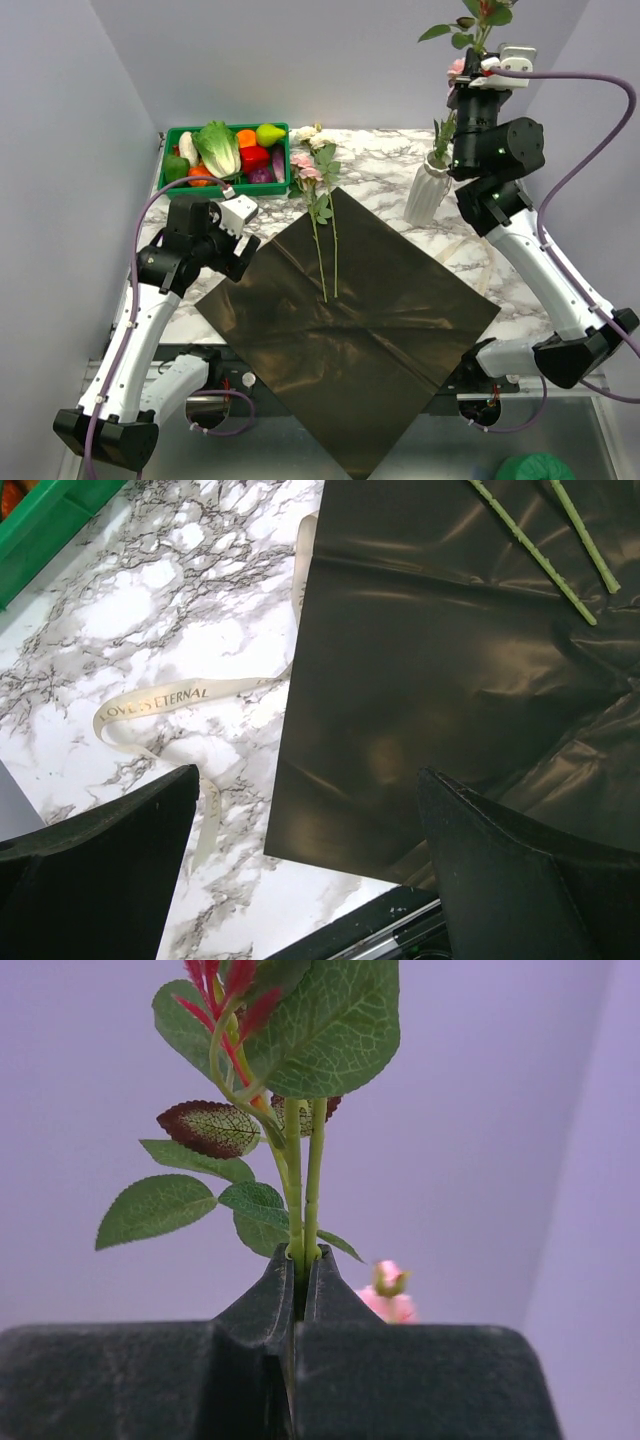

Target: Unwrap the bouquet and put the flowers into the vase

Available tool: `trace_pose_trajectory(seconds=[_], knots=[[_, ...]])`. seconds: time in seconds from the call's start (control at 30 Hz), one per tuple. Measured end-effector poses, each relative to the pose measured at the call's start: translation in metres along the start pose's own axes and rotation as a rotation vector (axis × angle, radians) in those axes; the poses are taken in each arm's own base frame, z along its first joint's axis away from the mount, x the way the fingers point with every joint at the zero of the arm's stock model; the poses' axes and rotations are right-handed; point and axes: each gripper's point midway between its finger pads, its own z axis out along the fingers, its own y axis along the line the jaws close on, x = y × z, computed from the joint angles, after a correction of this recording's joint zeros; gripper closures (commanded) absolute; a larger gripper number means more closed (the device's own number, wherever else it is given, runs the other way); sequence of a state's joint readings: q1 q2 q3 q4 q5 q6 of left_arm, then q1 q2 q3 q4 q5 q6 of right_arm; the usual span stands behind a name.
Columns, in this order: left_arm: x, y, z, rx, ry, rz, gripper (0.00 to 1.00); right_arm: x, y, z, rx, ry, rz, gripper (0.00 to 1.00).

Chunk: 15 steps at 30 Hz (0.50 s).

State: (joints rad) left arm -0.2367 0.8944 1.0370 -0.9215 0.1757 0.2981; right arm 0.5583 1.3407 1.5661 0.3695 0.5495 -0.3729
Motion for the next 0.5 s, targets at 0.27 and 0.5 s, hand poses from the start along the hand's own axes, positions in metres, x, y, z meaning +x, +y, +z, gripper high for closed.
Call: trace_pose_trajectory(seconds=[0.27,0.5], knots=[[-0.001,0.001,0.001,-0.001,-0.002,0.001,0.01,0.061,-0.046,0.006,0.159,0.041,-0.135,0.99],[-0.001,0.001,0.002,0.001,0.001,0.001,0.01,0.1,-0.043,-0.004,0.158,0.091,-0.145,0.99]])
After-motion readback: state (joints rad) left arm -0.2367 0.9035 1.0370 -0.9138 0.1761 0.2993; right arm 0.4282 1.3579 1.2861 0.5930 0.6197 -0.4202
